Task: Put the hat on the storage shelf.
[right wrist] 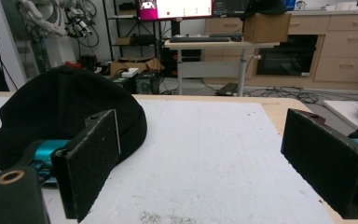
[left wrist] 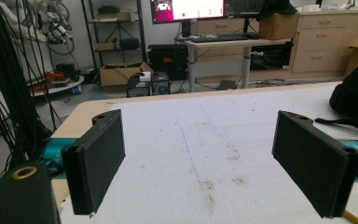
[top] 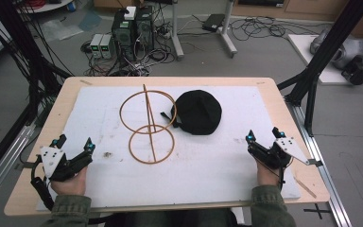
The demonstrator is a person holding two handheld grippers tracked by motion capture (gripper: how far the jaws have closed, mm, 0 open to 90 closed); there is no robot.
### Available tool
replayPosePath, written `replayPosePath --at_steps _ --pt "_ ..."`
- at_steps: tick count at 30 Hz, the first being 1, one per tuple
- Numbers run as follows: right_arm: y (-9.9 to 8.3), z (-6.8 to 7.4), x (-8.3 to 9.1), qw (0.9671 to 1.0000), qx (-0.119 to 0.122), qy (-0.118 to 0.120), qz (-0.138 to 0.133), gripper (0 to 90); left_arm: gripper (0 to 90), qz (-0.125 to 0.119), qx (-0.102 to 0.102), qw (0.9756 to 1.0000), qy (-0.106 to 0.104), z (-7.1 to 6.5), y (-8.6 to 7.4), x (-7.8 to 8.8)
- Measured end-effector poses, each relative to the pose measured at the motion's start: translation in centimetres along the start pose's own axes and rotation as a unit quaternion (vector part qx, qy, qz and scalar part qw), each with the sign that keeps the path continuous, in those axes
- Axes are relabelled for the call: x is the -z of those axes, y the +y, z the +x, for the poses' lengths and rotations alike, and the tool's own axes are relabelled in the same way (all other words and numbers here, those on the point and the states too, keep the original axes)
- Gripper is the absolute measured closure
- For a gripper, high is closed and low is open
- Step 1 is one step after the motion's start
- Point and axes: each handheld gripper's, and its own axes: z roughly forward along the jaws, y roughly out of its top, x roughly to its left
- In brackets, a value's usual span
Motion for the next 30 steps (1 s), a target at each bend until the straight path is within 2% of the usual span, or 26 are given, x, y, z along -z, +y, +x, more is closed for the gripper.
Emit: replayPosePath --at_steps 8,30 --pt "0.05 0.03 0.13 1.0000 -0.005 0.000 0.000 10.6 17.4 0.001 0.003 1.0000 0.001 -0.02 0.02 0.01" --pt "0.09 -0.02 -0.12 1.0000 0.000 0.001 -0.001 10.7 17.3 0.002 0.004 1.0000 0.003 -0.02 -0.02 -0.04"
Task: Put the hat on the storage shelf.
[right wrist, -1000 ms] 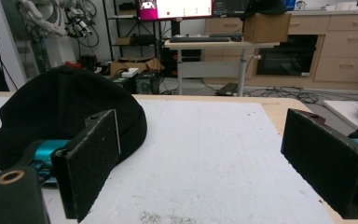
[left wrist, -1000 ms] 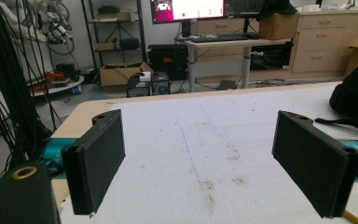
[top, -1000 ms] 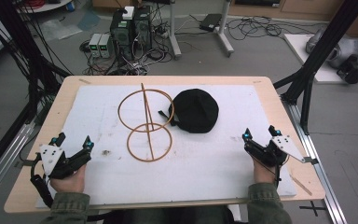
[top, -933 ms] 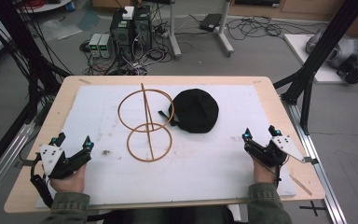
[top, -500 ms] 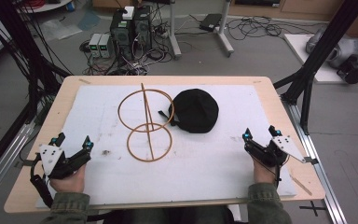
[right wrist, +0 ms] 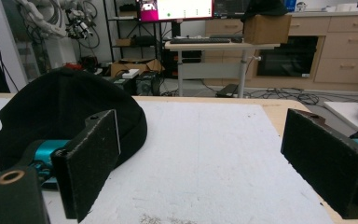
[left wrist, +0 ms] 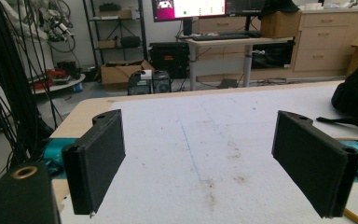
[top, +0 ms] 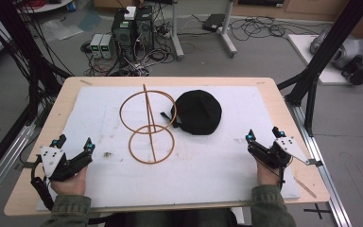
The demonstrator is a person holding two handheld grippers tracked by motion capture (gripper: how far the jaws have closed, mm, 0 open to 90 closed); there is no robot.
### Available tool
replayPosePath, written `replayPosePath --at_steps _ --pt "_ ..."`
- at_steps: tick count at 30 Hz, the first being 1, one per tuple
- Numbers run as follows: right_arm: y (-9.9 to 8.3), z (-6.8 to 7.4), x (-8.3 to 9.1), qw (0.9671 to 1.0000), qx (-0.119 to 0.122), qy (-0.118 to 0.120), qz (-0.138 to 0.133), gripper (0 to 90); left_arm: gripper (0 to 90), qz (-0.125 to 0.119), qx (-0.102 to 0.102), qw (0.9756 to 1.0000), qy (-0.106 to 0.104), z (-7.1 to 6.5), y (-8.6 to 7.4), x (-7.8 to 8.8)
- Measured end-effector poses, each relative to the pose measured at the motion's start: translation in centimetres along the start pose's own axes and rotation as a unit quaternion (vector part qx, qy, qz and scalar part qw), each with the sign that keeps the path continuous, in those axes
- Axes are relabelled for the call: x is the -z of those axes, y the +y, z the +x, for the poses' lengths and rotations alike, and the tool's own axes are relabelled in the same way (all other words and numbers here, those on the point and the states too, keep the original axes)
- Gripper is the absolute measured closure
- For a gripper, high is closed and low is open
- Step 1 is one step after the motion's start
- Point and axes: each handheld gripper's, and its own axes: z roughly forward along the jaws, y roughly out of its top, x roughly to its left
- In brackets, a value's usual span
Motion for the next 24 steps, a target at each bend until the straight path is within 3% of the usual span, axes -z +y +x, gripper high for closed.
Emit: replayPosePath --at_steps 11,24 --pt "0.3 0.4 -0.6 1.0000 0.003 0.001 -0.002 10.7 17.0 -0.001 -0.004 1.0000 0.002 0.0 0.0 -0.1" --pt "1.0 1.8 -2.2 0.9993 0.035 0.015 -0.008 10.7 17.0 -0.001 -0.004 1.0000 0.001 0.0 -0.1 -0.1"
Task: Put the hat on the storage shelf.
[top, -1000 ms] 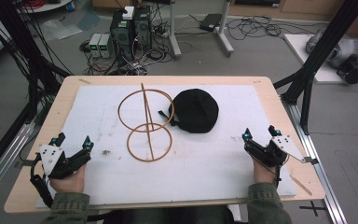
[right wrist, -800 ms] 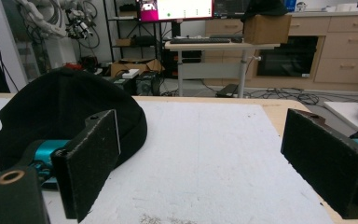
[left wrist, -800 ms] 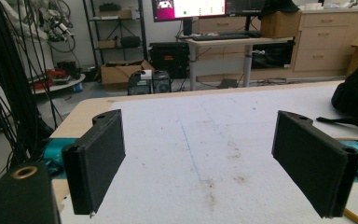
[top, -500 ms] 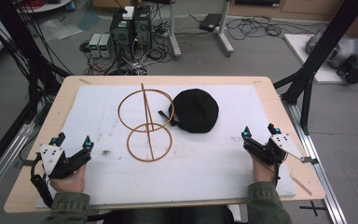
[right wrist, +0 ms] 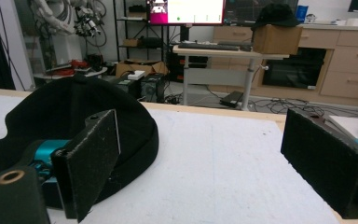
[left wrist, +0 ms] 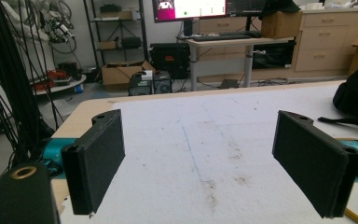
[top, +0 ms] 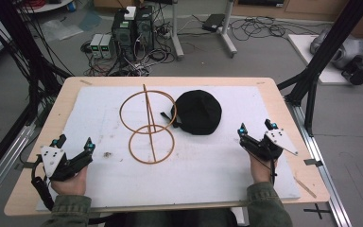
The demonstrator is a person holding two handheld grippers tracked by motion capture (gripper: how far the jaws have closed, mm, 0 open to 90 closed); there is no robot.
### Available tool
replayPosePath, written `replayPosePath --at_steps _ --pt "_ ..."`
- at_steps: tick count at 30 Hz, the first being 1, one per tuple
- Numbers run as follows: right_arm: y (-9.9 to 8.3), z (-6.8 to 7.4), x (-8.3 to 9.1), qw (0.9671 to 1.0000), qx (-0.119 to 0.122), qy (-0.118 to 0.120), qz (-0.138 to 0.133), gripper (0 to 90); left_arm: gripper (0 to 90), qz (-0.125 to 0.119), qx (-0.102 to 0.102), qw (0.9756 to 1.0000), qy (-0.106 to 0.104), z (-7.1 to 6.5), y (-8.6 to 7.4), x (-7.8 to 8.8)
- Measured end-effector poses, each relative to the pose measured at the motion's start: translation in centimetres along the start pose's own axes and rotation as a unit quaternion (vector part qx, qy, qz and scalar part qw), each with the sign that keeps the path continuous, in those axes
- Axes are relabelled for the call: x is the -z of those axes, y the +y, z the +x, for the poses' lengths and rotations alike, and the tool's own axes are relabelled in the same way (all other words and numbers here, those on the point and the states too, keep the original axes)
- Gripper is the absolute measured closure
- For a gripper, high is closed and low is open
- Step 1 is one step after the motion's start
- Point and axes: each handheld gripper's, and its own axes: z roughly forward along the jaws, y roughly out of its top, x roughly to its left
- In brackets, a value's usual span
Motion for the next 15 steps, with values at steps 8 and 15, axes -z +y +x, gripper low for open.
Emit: replayPosePath --at_steps 8,15 --pt "0.9 0.6 -1.1 0.9997 -0.005 0.022 0.005 10.7 17.0 0.004 -0.002 1.0000 -0.002 0.0 0.0 0.0" --pt "1.3 1.4 -2.4 0.9986 -0.015 0.047 0.018 10.7 17.0 0.004 0.000 1.0000 -0.004 -0.1 0.0 0.0"
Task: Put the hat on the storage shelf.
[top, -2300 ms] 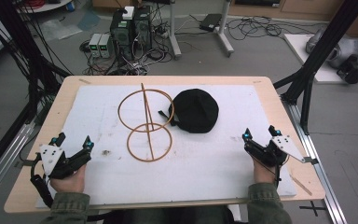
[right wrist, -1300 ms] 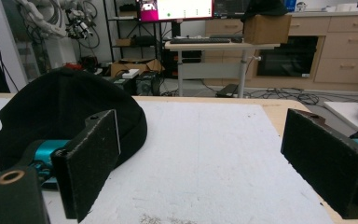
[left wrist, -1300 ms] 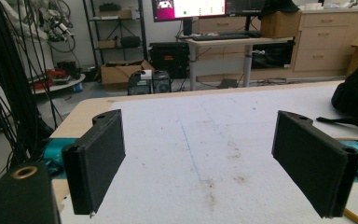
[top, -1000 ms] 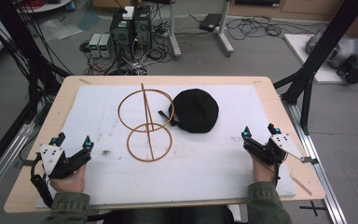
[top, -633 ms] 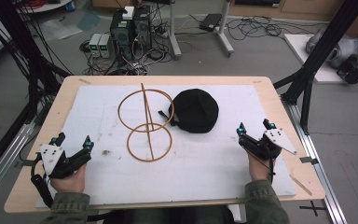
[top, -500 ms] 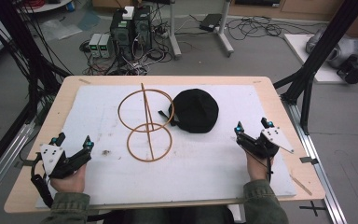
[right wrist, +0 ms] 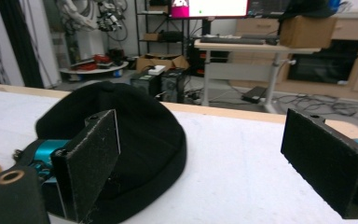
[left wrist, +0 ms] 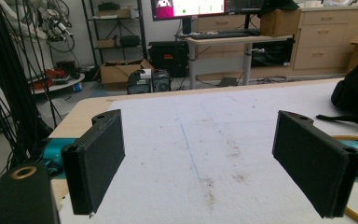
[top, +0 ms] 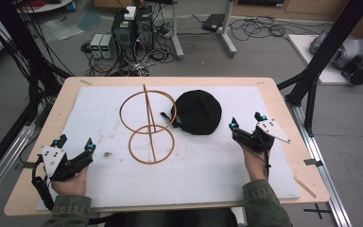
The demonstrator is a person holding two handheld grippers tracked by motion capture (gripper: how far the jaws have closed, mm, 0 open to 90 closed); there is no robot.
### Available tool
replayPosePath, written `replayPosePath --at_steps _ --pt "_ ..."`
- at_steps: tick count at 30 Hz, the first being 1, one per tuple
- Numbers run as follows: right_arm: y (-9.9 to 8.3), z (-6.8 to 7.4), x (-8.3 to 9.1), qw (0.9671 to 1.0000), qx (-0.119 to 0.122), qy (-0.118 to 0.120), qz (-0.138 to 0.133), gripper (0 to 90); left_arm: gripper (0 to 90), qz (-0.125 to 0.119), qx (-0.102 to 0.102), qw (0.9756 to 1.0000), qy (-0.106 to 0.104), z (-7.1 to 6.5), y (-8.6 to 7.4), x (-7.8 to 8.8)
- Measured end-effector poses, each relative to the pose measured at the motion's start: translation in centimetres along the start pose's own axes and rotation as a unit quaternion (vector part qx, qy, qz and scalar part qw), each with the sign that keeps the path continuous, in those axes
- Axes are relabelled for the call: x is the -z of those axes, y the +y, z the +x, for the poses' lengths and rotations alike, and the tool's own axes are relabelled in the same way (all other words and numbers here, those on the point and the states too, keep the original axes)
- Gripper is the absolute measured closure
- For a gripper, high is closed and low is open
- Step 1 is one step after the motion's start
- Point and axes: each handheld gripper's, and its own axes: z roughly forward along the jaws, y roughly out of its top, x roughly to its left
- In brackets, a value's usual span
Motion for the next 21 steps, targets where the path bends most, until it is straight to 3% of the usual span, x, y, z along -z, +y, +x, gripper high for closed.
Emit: replayPosePath --at_steps 9,21 --pt "0.6 0.7 -2.4 0.9990 -0.016 0.031 0.028 10.6 17.0 0.002 0.002 1.0000 0.001 0.1 0.0 0.0" --pt "1.2 1.9 -5.1 0.9960 -0.018 0.068 0.056 10.7 17.0 0.002 0.003 1.0000 0.000 0.1 0.0 0.0"
